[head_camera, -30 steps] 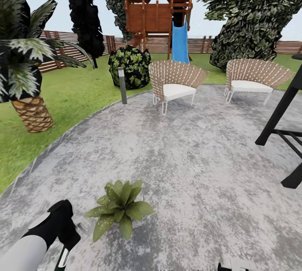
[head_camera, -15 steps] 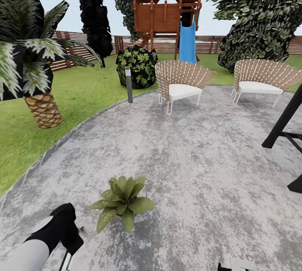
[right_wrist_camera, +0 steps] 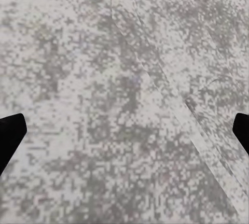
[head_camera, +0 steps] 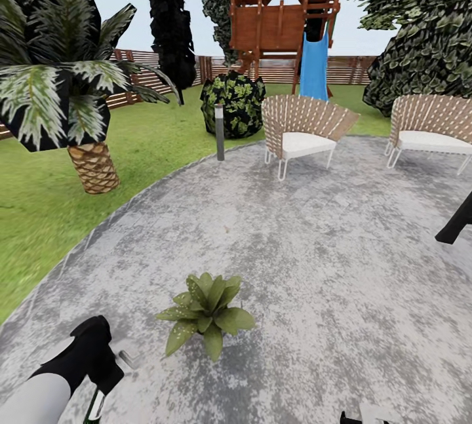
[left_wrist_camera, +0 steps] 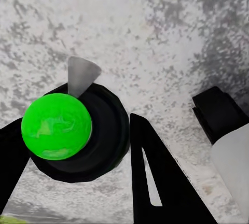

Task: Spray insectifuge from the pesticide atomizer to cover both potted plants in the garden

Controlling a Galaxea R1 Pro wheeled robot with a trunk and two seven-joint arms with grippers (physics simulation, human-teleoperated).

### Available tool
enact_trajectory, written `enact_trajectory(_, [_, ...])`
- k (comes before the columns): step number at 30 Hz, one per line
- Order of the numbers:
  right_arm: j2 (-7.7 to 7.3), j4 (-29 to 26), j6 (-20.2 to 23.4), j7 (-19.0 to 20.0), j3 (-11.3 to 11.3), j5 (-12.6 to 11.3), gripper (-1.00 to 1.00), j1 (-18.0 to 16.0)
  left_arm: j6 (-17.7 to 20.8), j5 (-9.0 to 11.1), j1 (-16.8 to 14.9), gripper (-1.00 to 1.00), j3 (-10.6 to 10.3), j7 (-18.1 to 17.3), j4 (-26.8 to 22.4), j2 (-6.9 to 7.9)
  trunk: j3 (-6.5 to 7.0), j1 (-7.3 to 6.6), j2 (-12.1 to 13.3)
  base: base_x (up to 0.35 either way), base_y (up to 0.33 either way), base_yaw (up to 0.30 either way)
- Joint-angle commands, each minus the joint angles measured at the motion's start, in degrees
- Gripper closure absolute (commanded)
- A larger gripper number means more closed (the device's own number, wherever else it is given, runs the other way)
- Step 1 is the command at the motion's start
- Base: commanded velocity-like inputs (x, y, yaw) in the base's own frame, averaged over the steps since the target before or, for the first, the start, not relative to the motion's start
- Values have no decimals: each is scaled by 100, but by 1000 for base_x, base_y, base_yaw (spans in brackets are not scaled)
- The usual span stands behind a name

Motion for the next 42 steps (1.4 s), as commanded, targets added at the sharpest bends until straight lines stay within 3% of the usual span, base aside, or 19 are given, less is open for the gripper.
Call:
enact_trajectory(1, [0, 10, -21, -20, -42, 60, -100, -5, 34, -39, -1, 100, 25, 64, -7, -17, -5, -1, -2, 0, 0, 16])
enact_trajectory(4, [0, 10, -21, -20, -42, 60, -100, -5, 39, -15, 1, 100, 31, 394, -7, -141, -5, -1, -2, 0, 0, 6])
enact_trajectory(8, [0, 10, -21, -20, -42, 62, -100, -5, 49, 16, -24, 100, 7, 480, -7, -418, -5, -1, -2, 0, 0, 142])
enact_trajectory(11, [0, 10, -21, -21, -42, 61, -100, -5, 57, 26, -48, 100, -2, 471, -9, -482, -5, -1, -2, 0, 0, 259])
enact_trajectory(13, [0, 10, -21, -25, -42, 60, -100, -5, 59, 29, -68, 100, -12, 417, -22, -495, -5, -1, -2, 0, 0, 271])
enact_trajectory(16, [0, 10, -21, -28, -42, 64, -100, -5, 90, -47, -391, 100, -36, -67, -40, -470, -5, -1, -2, 0, 0, 230])
enact_trajectory(18, [0, 10, -21, -25, -42, 64, -100, -5, 205, -199, -653, 100, -48, -401, -42, -466, -5, -1, -2, 0, 0, 65])
enact_trajectory(22, [-9, 5, -13, -15, -34, 83, -100, -5, 302, -984, -1099, 100, -195, -1039, -40, -625, -5, -1, -2, 75, -39, 14])
enact_trajectory(25, [-46, 8, -12, -17, -33, 100, -100, -5, 305, -1337, -1198, 100, -252, -1554, -46, -733, -5, -1, -2, 216, -142, 2])
enact_trajectory(30, [-81, 10, -12, -13, -33, 104, -100, -5, 309, -1506, -1218, 100, -273, -1699, -51, -796, -5, -1, -2, 227, -181, 0])
enact_trajectory(38, [-74, 10, -21, -19, -33, 95, -100, -5, 308, -1542, -1225, 100, -279, -1730, -45, -822, -5, -1, -2, 38, -266, 0])
enact_trajectory(40, [-72, 10, -21, -19, -33, 95, -100, -5, 307, -1539, -1269, 100, -346, -1774, -44, -810, -5, -1, -2, 2, -276, 9])
enact_trajectory(42, [-71, 10, -21, -20, -33, 95, -100, -5, 306, -1604, -1444, 100, -564, -2047, 1, -776, -5, -1, -2, 1, -277, 131])
